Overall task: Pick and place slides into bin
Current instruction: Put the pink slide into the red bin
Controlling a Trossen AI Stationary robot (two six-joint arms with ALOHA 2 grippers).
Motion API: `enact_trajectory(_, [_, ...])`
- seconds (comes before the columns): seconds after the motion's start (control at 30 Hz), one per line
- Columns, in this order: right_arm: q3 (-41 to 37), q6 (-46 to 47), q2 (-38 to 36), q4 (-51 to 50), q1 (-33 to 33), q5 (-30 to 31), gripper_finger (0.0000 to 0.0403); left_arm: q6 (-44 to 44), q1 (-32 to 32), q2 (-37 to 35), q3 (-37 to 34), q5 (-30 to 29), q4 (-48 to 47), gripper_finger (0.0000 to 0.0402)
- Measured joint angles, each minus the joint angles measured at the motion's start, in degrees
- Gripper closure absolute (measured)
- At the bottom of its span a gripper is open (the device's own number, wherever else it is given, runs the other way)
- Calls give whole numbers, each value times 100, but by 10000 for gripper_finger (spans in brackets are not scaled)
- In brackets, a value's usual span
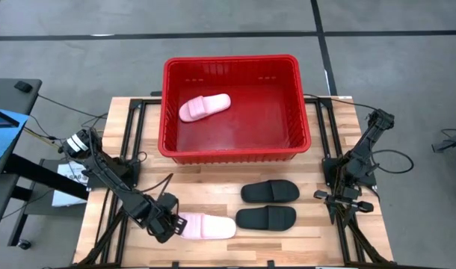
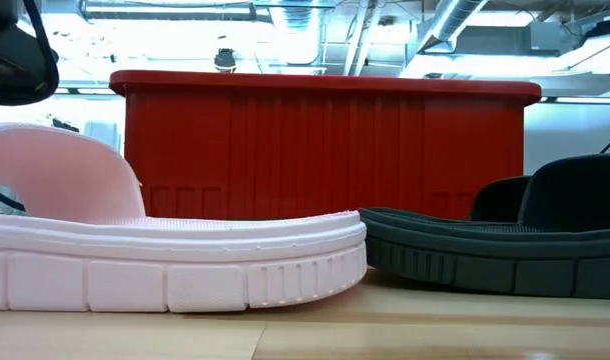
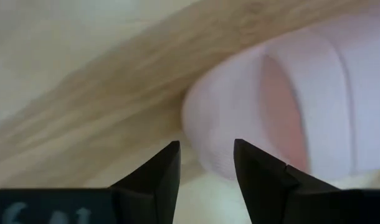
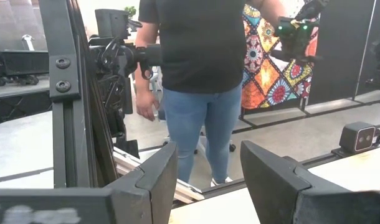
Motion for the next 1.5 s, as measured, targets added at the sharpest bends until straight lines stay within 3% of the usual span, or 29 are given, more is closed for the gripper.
enact_trajectory(0.5, [-2, 0, 0, 2, 0, 0, 236, -7, 11, 26, 1, -45, -45, 262])
enact_trajectory(0.8, [-1, 1, 0, 1, 1, 0, 236, 88, 77, 835, 32, 17, 482, 262])
enact_trajectory(1.07, [0, 0, 2, 1, 1, 0, 236, 215, 76, 901, 39, -159, 416, 266])
enact_trajectory(1.2, [0, 0, 2, 0, 2, 0, 236, 352, 86, 901, 37, -113, 444, 304])
enact_trajectory(1.3, [0, 1, 2, 2, 1, 0, 236, 397, 88, 894, 29, -111, 480, 374])
enact_trajectory(1.5, [-1, 2, 2, 0, 1, 0, 236, 477, -22, 921, 281, -164, 184, 395])
